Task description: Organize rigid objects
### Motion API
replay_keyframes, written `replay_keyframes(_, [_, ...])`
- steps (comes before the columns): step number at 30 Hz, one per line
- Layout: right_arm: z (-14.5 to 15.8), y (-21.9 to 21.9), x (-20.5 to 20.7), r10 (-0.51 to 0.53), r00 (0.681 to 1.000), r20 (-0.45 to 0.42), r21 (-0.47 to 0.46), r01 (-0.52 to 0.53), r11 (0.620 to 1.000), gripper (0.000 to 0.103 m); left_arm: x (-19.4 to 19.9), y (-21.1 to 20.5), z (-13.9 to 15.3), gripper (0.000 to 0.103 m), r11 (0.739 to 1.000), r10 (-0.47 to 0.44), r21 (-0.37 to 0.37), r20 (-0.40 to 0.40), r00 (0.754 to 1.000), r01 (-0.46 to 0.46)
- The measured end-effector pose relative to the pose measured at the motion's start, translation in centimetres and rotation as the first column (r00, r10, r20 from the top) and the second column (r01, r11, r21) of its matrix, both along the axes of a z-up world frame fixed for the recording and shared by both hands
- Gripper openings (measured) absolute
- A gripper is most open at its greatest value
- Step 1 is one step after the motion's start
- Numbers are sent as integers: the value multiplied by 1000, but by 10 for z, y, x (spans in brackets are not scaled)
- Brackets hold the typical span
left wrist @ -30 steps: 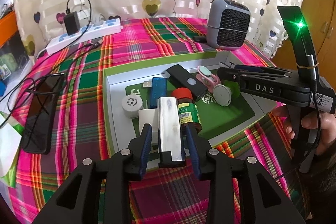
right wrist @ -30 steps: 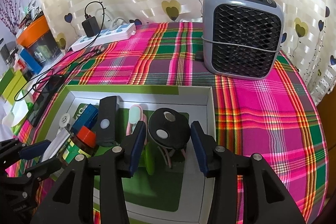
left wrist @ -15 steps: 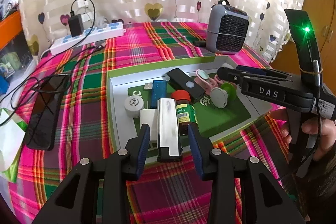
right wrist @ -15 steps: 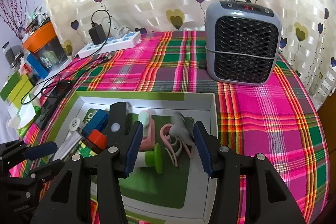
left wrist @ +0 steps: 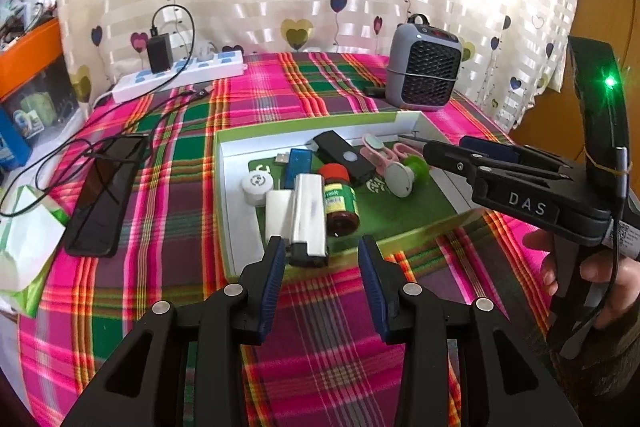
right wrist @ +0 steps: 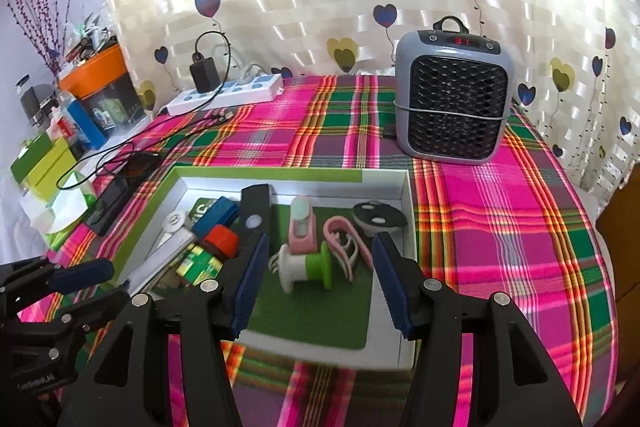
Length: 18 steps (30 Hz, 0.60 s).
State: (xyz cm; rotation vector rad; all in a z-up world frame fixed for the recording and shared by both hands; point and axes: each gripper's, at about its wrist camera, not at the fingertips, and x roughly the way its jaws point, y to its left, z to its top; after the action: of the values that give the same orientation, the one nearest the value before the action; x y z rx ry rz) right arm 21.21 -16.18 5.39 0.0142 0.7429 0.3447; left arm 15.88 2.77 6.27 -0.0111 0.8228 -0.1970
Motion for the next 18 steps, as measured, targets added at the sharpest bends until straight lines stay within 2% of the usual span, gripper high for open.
replay_keyframes(8, [6, 4, -34, 3, 1000, 20, 6, -3, 1000, 55, -24, -1, -1, 37, 999, 42, 13, 6, 999, -43])
replay_keyframes(16, [1, 11, -68, -22, 1000, 20, -33, 22, 999, 55, -45, -3, -15, 37, 996, 84, 21, -17, 996, -84])
replay_keyframes(18, [-3, 14, -75, -41, 999, 16, -68, 42, 997, 55, -48, -3, -20, 37, 995, 93, 22, -30, 995, -93])
